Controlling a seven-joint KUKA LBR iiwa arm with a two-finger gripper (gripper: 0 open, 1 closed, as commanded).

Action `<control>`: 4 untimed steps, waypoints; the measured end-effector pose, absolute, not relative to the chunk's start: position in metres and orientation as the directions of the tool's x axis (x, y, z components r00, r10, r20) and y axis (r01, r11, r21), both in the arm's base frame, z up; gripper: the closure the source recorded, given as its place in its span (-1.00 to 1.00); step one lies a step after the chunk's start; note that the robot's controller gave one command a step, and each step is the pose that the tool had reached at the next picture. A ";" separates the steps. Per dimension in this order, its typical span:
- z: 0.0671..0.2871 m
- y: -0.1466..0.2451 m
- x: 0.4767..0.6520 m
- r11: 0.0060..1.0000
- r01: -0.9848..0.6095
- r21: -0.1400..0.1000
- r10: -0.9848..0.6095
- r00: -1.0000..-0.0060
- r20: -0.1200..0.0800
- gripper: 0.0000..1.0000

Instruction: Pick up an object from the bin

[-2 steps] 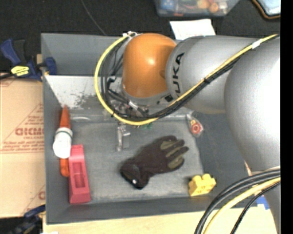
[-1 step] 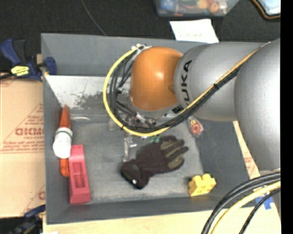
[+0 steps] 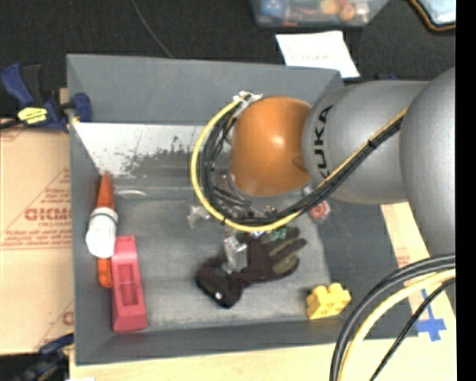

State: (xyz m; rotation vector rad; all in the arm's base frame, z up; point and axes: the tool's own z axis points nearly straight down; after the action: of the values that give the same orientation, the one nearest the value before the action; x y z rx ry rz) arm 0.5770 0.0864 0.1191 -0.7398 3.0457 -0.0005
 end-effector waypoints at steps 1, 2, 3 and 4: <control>0.119 0.061 0.550 0.984 -0.178 0.003 -0.178 -0.984 -0.007 -1.00; 0.119 0.062 0.551 0.984 -0.180 0.002 -0.180 -0.984 -0.009 -1.00; 0.238 0.083 0.550 0.998 -0.069 0.004 -0.069 -0.998 -0.008 -1.00; 0.145 0.056 0.559 0.991 -0.134 0.002 -0.134 -0.991 -0.011 -1.00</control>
Offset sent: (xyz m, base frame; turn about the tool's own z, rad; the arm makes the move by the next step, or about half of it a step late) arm 0.0000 0.0000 0.0000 0.0000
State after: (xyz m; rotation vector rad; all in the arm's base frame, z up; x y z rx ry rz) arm 0.5591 0.0562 0.1446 -0.2103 3.1232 0.0045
